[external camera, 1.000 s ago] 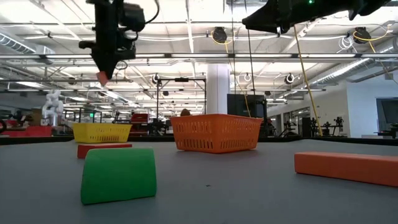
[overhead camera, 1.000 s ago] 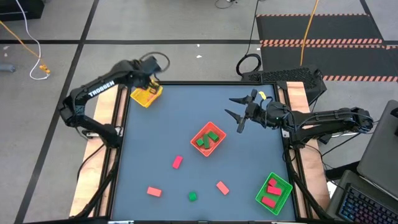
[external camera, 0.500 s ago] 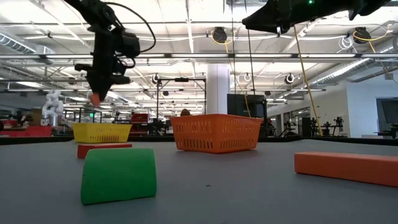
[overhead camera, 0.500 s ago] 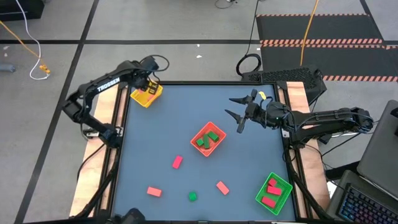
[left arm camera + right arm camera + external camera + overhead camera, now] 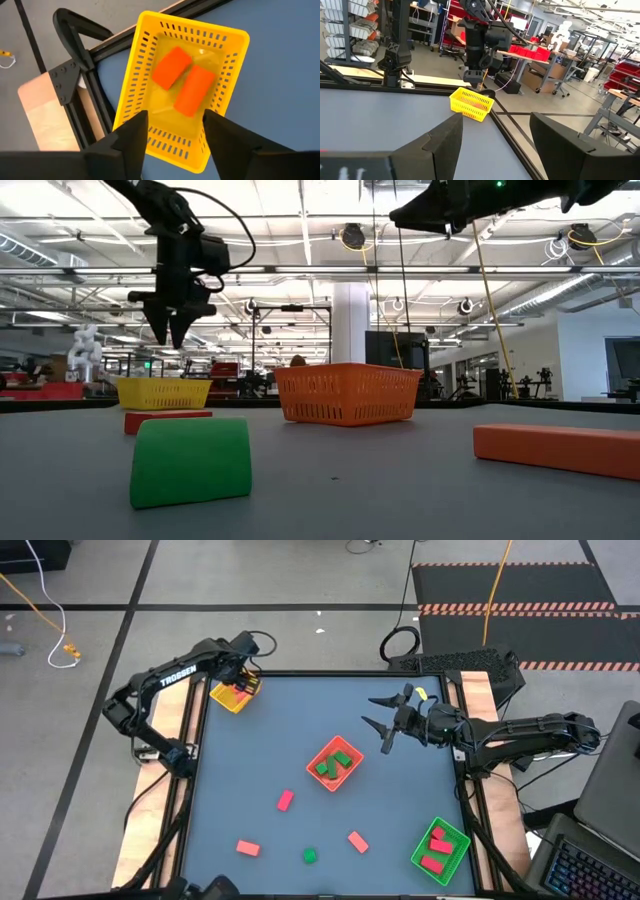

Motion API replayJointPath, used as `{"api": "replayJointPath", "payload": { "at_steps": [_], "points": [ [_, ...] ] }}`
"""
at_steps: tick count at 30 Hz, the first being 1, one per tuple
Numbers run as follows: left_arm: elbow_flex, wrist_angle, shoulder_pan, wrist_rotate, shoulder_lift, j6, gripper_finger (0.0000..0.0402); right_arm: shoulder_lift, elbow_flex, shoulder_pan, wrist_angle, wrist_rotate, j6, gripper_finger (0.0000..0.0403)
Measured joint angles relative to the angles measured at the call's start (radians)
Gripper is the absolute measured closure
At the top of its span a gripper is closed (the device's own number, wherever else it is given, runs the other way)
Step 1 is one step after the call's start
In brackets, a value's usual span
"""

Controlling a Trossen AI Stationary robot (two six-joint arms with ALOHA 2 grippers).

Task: Sort & place blocks by color
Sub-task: Put the orange block into the yellow bin

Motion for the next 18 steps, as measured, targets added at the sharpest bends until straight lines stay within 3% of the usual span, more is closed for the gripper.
{"api": "replayJointPath", "payload": {
  "at_steps": [4, 9, 18],
  "points": [
    [0.029, -0.016, -0.029, 0.044, -0.006, 0.007, 0.0184, 0.0, 0.0, 0.0, 0.0, 0.0, -0.001, 0.0179],
    [0.094, -0.059, -0.105, 0.188, -0.038, -0.013, 0.017, 0.0, 0.0, 0.0, -0.001, 0.0, -0.007, 0.0179],
    [0.114, -0.237, -0.446, 0.266, -0.055, -0.134, 0.0178, 0.0, 0.0, 0.0, -0.029, 0.02, -0.008, 0.0179]
  ]
}}
